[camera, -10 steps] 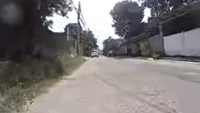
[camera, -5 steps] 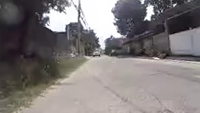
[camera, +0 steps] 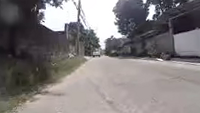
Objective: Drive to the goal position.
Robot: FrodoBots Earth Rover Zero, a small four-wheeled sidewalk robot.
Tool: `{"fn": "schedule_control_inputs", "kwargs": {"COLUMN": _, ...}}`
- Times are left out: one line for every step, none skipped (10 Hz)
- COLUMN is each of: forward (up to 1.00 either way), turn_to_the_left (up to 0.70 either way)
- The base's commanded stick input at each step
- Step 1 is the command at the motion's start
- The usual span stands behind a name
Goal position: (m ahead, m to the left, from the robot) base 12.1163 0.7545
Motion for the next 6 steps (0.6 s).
{"fn": "schedule_control_inputs", "kwargs": {"forward": 1.0, "turn_to_the_left": 0.0}}
{"fn": "schedule_control_inputs", "kwargs": {"forward": 1.0, "turn_to_the_left": 0.0}}
{"fn": "schedule_control_inputs", "kwargs": {"forward": 1.0, "turn_to_the_left": 0.0}}
{"fn": "schedule_control_inputs", "kwargs": {"forward": 1.0, "turn_to_the_left": 0.0}}
{"fn": "schedule_control_inputs", "kwargs": {"forward": 1.0, "turn_to_the_left": 0.0}}
{"fn": "schedule_control_inputs", "kwargs": {"forward": 1.0, "turn_to_the_left": 0.0}}
